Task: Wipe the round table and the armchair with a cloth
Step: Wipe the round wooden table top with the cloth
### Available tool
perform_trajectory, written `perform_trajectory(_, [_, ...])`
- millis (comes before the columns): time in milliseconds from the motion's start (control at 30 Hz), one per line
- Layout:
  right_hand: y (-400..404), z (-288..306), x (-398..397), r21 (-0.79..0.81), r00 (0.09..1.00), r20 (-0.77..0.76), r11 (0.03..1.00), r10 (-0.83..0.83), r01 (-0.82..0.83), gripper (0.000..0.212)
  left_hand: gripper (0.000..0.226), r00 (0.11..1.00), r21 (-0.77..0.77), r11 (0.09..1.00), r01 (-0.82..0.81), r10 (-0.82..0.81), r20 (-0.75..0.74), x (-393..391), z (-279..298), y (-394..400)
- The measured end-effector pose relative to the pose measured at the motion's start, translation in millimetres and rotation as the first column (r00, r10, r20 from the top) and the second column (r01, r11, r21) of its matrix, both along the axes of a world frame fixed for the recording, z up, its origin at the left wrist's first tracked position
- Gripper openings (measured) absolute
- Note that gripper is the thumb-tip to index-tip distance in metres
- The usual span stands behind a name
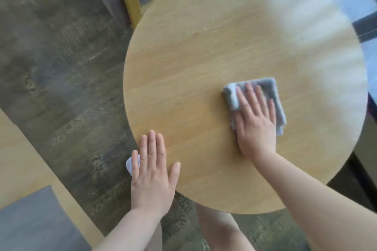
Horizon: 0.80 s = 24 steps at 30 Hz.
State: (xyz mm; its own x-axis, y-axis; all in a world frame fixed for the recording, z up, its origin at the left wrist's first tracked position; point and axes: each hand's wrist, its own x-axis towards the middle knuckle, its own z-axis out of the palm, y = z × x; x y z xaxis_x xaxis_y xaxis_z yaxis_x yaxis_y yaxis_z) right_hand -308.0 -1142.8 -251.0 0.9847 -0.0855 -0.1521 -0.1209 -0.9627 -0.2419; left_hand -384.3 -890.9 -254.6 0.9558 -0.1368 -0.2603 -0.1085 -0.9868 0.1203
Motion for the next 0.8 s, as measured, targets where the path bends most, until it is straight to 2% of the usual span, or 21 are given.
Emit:
perform_trajectory(33, [-5, 1, -5, -0.018, 0.928, 0.011, 0.928, -0.373, 0.373, 0.056, 0.071, 1.000, 0.002, 1.000, -0.014, 0.014, -0.004, -1, 0, -2])
perform_trajectory(67, [6, -1, -12, -0.046, 0.804, 0.021, 0.802, -0.595, 0.595, 0.060, 0.072, 0.999, 0.004, 0.999, -0.036, 0.036, -0.002, -2, -1, -4])
perform_trajectory(100, [27, 0, -16, -0.051, 0.750, 0.019, 0.749, -0.661, 0.661, 0.062, 0.073, 0.998, 0.011, 0.998, -0.069, 0.069, -0.003, -4, -1, -7])
perform_trajectory(133, [53, 2, -17, -0.018, 0.818, 0.003, 0.818, -0.575, 0.575, 0.064, 0.074, 0.993, 0.021, 0.993, -0.114, 0.114, -0.006, -4, -2, -11])
perform_trajectory(167, [79, 3, -17, 0.056, 0.956, -0.016, 0.955, -0.292, 0.292, 0.063, 0.075, 0.987, 0.030, 0.986, -0.163, 0.164, -0.004, -5, -2, -15])
perform_trajectory(200, [94, 3, -13, 0.096, 0.993, 0.013, 0.989, 0.114, -0.114, 0.060, 0.076, 0.978, 0.036, 0.978, -0.207, 0.207, 0.003, -4, -1, -20])
perform_trajectory(233, [90, 0, 0, 0.100, 0.891, 0.062, 0.886, 0.449, -0.453, 0.058, 0.077, 0.972, 0.041, 0.971, -0.235, 0.235, 0.013, -1, -1, -25])
perform_trajectory(267, [77, 0, 17, 0.085, 0.813, 0.070, 0.808, 0.579, -0.583, 0.056, 0.076, 0.970, 0.044, 0.969, -0.244, 0.243, 0.019, 4, 0, -32])
perform_trajectory(300, [60, -4, 26, 0.057, 0.855, 0.076, 0.854, 0.513, -0.518, 0.055, 0.076, 0.972, 0.039, 0.971, -0.236, 0.235, 0.019, 12, 0, -40])
perform_trajectory(367, [35, -3, 15, 0.057, 0.999, 0.029, 0.998, -0.034, 0.032, 0.055, 0.075, 0.981, 0.000, 0.981, -0.195, 0.195, 0.016, 34, 0, -60])
perform_trajectory(400, [32, -2, -2, 0.045, 0.970, -0.005, 0.969, -0.241, 0.241, 0.057, 0.074, 0.983, -0.016, 0.983, -0.182, 0.182, 0.021, 46, -2, -70])
perform_trajectory(433, [35, 0, -22, 0.056, 0.968, -0.022, 0.966, -0.251, 0.252, 0.058, 0.074, 0.984, -0.022, 0.984, -0.176, 0.177, 0.031, 58, -3, -80])
perform_trajectory(500, [27, 7, -51, 0.085, 0.966, -0.018, 0.963, 0.258, -0.255, 0.056, 0.071, 0.988, -0.004, 0.989, -0.145, 0.145, 0.055, 72, -7, -91])
perform_trajectory(567, [-36, 3, -28, 0.068, 0.769, 0.013, 0.766, 0.639, -0.639, 0.054, 0.069, 0.995, -0.007, 0.997, -0.074, 0.074, 0.066, 75, -7, -90])
perform_trajectory(600, [-65, 1, -11, 0.025, 0.805, 0.009, 0.804, 0.594, -0.594, 0.054, 0.069, 0.998, -0.015, 0.999, -0.042, 0.043, 0.049, 75, -5, -90])
perform_trajectory(633, [-90, 0, 3, 0.019, 0.933, 0.004, 0.933, 0.360, -0.360, 0.055, 0.069, 1.000, -0.030, 0.999, -0.014, 0.015, 0.027, 76, -2, -94])
perform_trajectory(667, [-108, 0, 13, 0.032, 0.999, 0.018, 0.999, -0.032, 0.032, 0.055, 0.070, 1.000, -0.047, 0.999, 0.003, -0.002, 0.018, 78, -1, -103])
perform_trajectory(700, [-114, 0, 16, 0.012, 0.904, 0.010, 0.904, -0.427, 0.427, 0.056, 0.070, 1.000, -0.064, 0.998, 0.009, -0.007, 0.025, 81, -2, -116])
perform_trajectory(733, [-104, -1, 16, -0.005, 0.764, -0.003, 0.764, -0.645, 0.645, 0.057, 0.070, 0.999, -0.079, 0.997, 0.006, -0.003, 0.039, 84, -4, -133])
perform_trajectory(767, [-88, 0, 15, -0.011, 0.726, -0.009, 0.726, -0.688, 0.688, 0.059, 0.070, 0.998, -0.088, 0.996, -0.016, 0.022, 0.065, 87, -7, -151])
perform_trajectory(800, [-71, 2, 11, 0.012, 0.830, 0.011, 0.830, -0.558, 0.558, 0.060, 0.069, 0.993, -0.093, 0.994, -0.060, 0.069, 0.093, 90, -8, -167])
